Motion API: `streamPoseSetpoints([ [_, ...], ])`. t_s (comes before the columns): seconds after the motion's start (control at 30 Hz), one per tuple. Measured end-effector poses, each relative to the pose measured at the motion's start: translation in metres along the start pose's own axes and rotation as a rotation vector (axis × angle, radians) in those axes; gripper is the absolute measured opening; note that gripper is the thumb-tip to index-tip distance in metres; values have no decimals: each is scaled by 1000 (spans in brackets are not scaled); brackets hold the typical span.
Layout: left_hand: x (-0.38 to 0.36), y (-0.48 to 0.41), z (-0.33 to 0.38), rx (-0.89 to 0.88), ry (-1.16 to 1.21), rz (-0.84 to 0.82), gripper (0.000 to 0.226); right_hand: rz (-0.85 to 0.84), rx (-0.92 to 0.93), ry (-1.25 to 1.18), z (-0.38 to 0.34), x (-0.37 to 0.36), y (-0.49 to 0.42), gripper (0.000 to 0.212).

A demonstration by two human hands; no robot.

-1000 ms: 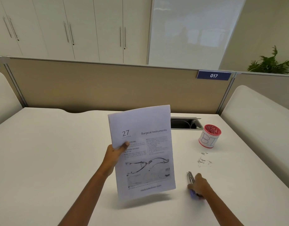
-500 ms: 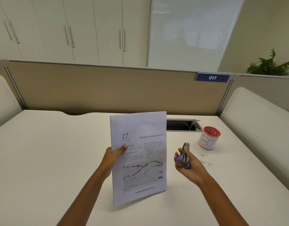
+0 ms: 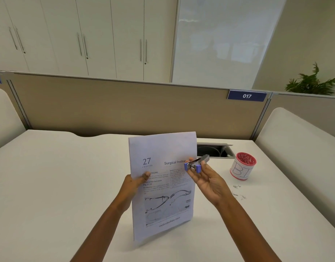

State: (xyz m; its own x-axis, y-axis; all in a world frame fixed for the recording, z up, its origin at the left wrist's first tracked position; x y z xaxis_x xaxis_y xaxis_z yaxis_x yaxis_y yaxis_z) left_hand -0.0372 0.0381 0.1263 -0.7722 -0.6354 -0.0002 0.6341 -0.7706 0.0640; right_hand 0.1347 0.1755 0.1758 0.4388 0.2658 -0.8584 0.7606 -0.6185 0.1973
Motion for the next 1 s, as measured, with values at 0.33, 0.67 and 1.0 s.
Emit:
streamPoseSetpoints([
  [0.33, -8, 3, 17, -53, -82, -14, 9, -89, 254, 115, -15, -26, -8, 20],
  [0.67, -19, 7, 37, -181, -151, -67, 24, -480, 603, 822, -32, -99, 1, 33],
  [1.0, -16, 6, 44, -186, -250, -122, 29, -518, 571, 1108, -32, -105, 3, 38],
])
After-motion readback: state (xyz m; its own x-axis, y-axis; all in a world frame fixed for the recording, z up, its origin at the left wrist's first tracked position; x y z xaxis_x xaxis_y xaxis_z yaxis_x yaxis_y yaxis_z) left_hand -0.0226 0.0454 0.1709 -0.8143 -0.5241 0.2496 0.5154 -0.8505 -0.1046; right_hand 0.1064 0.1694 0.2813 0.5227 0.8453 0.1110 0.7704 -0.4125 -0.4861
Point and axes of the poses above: each hand's wrist, its own y-axis away from the middle knuckle, its own x-axis out of the back of the hand, z = x × y, the point moved 2 cm from there along -y, towards the middle knuckle, and after that the axes turned 8 degrees about -y, right-handed, at the moved point
